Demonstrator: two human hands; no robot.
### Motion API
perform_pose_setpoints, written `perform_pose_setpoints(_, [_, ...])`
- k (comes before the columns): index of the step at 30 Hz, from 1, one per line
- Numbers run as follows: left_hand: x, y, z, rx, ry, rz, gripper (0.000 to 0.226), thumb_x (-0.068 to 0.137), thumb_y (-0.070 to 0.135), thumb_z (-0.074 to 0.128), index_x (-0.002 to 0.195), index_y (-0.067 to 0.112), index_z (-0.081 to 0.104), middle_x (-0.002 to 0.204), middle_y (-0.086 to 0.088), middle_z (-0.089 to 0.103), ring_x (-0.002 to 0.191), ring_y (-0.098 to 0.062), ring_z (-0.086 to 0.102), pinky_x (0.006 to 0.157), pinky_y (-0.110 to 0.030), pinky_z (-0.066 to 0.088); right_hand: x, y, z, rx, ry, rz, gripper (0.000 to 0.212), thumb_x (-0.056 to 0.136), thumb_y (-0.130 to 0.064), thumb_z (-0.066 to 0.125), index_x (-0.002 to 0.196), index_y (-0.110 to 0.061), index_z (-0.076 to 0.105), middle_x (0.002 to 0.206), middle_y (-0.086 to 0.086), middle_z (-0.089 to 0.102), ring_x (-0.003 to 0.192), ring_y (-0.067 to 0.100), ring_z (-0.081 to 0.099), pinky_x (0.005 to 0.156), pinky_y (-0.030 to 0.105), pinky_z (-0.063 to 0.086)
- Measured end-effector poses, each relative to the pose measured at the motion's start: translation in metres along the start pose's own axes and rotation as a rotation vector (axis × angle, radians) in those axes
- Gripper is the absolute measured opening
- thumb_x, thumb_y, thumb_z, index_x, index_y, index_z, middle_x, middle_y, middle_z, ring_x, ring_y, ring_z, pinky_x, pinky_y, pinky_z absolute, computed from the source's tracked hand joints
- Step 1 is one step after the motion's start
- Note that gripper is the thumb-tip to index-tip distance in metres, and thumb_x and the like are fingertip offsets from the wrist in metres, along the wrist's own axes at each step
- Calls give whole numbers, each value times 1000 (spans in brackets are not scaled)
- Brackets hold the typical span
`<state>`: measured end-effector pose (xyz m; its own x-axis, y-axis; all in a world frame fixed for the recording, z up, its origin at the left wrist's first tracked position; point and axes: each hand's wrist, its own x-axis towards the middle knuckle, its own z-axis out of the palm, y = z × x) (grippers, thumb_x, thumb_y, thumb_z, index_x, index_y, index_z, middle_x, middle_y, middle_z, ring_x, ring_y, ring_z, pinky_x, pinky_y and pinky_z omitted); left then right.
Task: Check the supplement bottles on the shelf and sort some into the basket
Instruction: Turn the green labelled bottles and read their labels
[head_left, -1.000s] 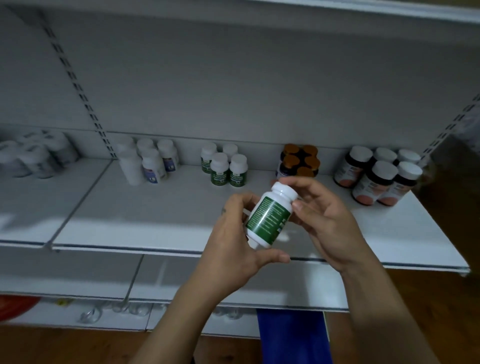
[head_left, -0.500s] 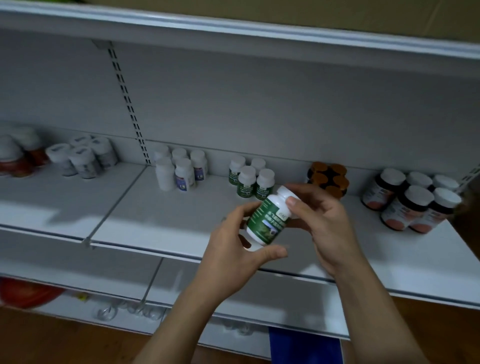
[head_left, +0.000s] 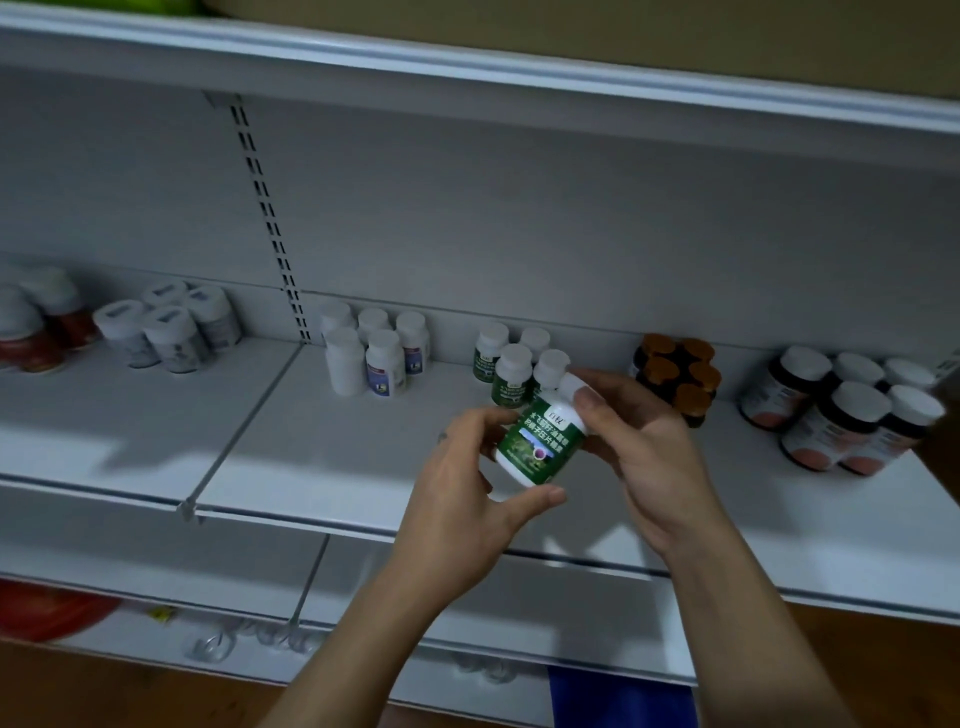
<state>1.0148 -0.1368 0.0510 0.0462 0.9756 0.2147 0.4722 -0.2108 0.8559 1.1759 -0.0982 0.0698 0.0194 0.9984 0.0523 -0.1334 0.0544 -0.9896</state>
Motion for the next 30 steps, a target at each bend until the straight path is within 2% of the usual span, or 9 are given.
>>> perform_pose_setpoints(4, [2,-11,-7,-32,-21,-48,53,66,41,85,101,37,45,105,18,57,97,5,50,74,-12,42,1,3,13,44,-61,41,25,91,-7,57,110,-18,70,111,1,72,106,18,66,91,31,53])
perform_pose_setpoints(7, [6,-22,-11,-23,-21,-40,58,65,38,87,102,34,44,105,14,55,97,4,49,74,-10,40,0,7,23,58,-65,51,29,92,-2,54,108,-20,70,111,-1,72,106,17,65,90,29,54])
perform_pose_setpoints(11, [14,-35,-17,3,-29,9,61,65,33,88,105,31,42,107,12,53,98,3,49,76,-7,37,-1,8,31,75,-49,36,33,90,2,54,112,-17,68,116,3,70,109,19,64,94,35,51])
perform_pose_setpoints(18, [26,-45,-34,-60,-94,72,72,69,33,85,124,33,38,110,18,50,103,9,47,79,-3,37,2,5,47,150,24,12,42,72,-7,62,113,-17,67,115,5,71,114,21,63,96,35,50])
perform_pose_setpoints(23, [35,-53,-47,-35,-102,157,64,70,33,84,121,27,47,115,10,52,104,4,49,80,-7,38,5,4,64,148,39,-17,42,73,-7,61,113,-17,66,115,5,71,112,22,64,96,37,50])
perform_pose_setpoints(30, [46,-62,-61,-41,-133,193,63,68,34,85,119,28,47,114,9,54,103,-4,52,78,-13,40,4,7,80,150,96,-41,39,75,-4,60,112,-14,67,121,11,68,118,28,60,100,41,47])
